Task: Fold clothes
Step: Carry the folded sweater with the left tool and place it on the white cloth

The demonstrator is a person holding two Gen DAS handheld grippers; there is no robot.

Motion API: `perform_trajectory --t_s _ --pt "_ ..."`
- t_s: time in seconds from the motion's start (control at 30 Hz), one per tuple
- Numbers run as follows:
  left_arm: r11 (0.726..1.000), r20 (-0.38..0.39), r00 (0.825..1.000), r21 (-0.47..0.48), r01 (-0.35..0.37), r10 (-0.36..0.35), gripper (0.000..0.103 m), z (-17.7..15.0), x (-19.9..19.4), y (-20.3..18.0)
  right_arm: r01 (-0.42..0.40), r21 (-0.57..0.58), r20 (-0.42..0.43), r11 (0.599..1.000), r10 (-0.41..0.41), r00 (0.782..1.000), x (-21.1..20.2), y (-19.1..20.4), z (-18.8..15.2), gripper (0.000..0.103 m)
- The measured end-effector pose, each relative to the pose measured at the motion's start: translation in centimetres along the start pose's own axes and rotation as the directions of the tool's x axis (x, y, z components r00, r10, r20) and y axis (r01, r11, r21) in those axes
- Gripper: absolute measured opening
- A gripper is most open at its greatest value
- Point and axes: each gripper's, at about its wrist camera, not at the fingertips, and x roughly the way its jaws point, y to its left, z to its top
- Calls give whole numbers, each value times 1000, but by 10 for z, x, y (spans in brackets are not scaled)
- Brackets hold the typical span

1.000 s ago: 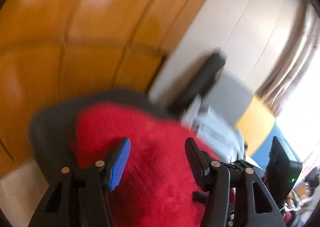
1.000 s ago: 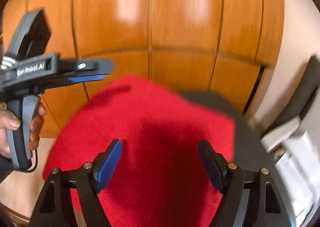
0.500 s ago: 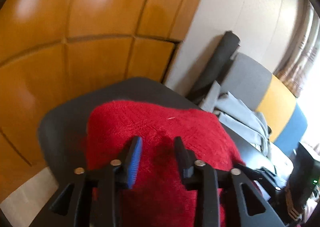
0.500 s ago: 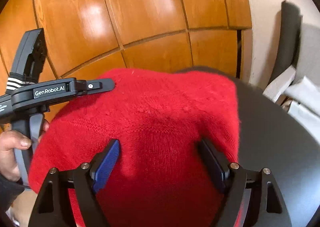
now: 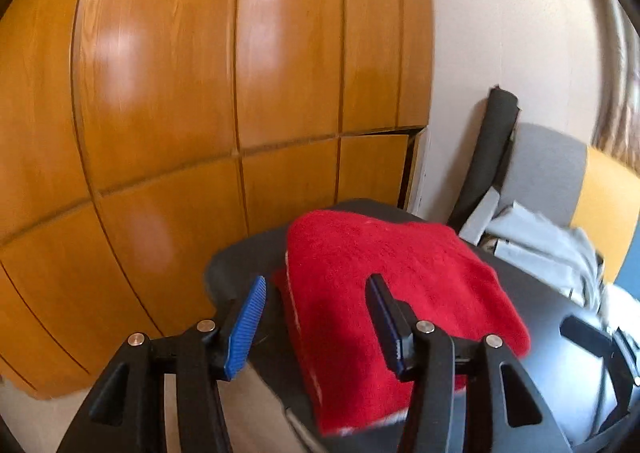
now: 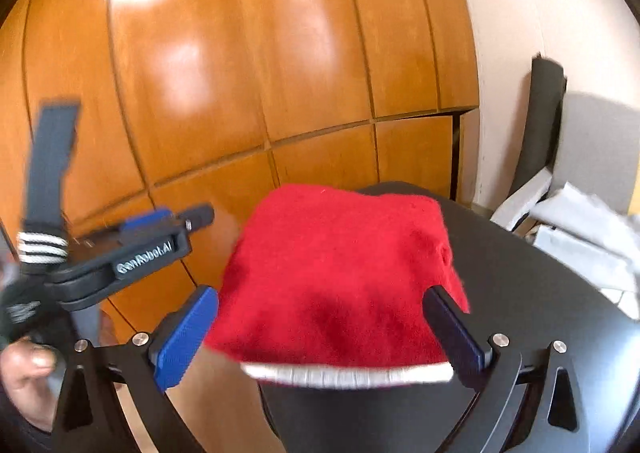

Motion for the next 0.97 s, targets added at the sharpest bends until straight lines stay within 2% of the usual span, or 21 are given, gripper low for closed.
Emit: perform_trajectory --t_s 0.07,0.1,0.23,0.27,0.37,0.6,0.77,0.97 --pt "998 -9 1000 68 -14 15 52 -7 -19 -8 7 -1 6 1000 -7 1000 -7 3 -7 103" --pt "996 -15 1000 93 1 0 51 -11 -29 -10 10 -1 10 1000 -10 1000 -11 5 -11 103" --pt "996 27 999 77 -40 38 51 -22 -52 -10 24 -2 23 1000 -24 999 -26 12 -26 103" --pt "997 28 999 68 -29 27 51 -22 -54 -10 27 -2 26 1000 -27 999 -29 13 -29 103" --pt "998 -11 998 19 59 -59 51 -22 -53 -8 37 -1 29 999 -37 999 -36 15 -36 103" --pt "999 -55 998 37 28 -26 51 -30 -49 -22 59 6 19 998 -59 998 -41 11 -42 103" --pt "998 -78 996 51 44 -40 51 -39 -49 -27 74 11 12 997 -74 997 -45 8 -46 103" --pt "997 -24 999 71 33 -32 47 -46 -56 -29 115 8 -12 993 -115 993 -42 7 -47 103"
